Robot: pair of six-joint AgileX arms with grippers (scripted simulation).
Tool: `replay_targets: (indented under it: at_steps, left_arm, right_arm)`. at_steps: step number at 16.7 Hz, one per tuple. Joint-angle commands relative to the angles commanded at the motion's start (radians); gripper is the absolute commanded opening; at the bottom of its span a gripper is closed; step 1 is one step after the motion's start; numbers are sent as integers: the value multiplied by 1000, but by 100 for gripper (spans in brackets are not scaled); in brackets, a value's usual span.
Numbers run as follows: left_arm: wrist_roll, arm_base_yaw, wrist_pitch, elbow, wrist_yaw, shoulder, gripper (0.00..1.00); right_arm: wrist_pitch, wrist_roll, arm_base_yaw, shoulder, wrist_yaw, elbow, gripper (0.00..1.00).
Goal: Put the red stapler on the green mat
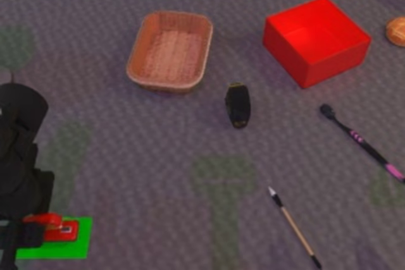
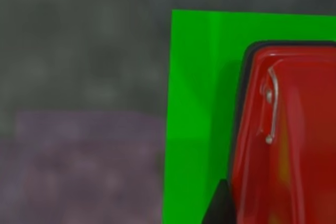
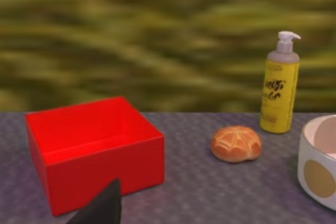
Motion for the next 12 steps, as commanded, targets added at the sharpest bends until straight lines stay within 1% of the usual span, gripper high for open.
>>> replay_targets:
  at_steps: [3, 12]
  left_arm:
    - [0, 0, 0, 0, 0, 0, 0]
    - [0, 0, 0, 0, 0, 0, 68]
  right_arm:
    - [0, 0, 0, 0, 0, 0, 100]
    - [0, 0, 0, 0, 0, 0, 100]
